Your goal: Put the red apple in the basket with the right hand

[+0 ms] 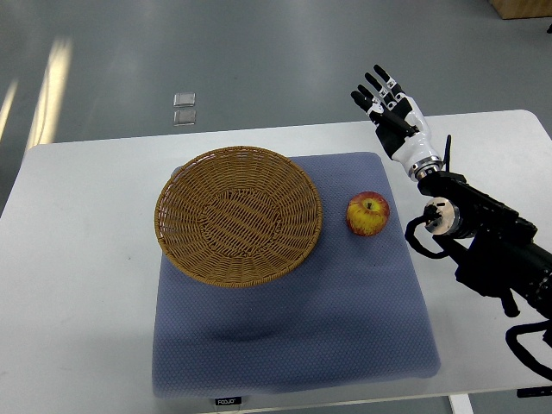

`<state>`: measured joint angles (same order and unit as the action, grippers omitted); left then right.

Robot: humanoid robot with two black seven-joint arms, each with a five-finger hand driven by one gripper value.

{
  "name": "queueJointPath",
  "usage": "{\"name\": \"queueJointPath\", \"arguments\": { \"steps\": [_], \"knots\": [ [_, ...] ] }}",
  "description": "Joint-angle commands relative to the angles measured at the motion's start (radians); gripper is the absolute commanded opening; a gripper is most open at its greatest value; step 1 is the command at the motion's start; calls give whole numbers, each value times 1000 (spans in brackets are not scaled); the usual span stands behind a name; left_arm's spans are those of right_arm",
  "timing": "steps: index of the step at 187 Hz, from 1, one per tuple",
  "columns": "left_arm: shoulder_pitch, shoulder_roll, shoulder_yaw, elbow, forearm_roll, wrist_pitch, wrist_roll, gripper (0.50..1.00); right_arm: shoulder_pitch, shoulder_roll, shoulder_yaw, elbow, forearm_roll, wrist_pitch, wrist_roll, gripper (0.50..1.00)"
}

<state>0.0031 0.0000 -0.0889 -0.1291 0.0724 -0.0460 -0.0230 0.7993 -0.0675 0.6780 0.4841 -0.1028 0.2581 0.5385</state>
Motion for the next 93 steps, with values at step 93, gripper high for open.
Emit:
{"name": "queueJointPath", "arguments": {
  "steps": [93],
  "knots": [
    [3, 0, 0, 0, 0, 0, 0, 1000, 61, -21, -21, 16, -2, -36, -2, 921]
  ]
}}
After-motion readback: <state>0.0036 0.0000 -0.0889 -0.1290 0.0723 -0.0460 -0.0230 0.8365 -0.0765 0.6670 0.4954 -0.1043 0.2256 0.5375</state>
